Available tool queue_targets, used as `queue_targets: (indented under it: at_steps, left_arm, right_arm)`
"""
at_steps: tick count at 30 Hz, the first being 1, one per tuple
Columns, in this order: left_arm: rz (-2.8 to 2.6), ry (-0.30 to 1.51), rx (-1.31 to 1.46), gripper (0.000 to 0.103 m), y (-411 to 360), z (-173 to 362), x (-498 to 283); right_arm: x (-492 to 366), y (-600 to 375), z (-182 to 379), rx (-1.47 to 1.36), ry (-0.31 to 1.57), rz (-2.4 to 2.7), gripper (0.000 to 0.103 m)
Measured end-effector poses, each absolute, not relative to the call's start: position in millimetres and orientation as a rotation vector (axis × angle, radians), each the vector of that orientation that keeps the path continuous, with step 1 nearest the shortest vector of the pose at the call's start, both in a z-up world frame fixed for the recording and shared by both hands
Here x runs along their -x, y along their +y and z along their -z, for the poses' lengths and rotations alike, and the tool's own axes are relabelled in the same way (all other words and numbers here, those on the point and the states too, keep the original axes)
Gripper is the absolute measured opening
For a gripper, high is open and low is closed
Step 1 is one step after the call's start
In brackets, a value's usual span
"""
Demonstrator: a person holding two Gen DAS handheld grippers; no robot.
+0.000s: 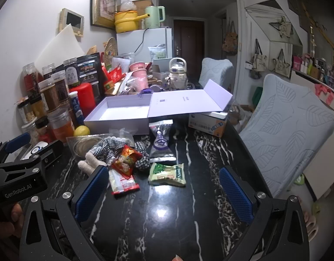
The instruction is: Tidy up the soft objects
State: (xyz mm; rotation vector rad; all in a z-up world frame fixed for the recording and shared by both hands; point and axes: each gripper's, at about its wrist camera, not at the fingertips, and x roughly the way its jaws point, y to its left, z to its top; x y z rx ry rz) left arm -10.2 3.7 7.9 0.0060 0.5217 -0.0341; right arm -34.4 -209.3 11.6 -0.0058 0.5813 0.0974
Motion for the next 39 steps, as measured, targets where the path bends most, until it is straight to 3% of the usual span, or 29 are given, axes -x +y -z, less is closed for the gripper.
queue_targets:
  at_steps: [39]
  left_arm:
    - [0.064, 0.525, -0.004, 0.103, -0.6, -3.3, 11.8]
  right_arm:
    - [36.8, -209.1, -14.0, 0.01, 0.58, -0.127, 0.103]
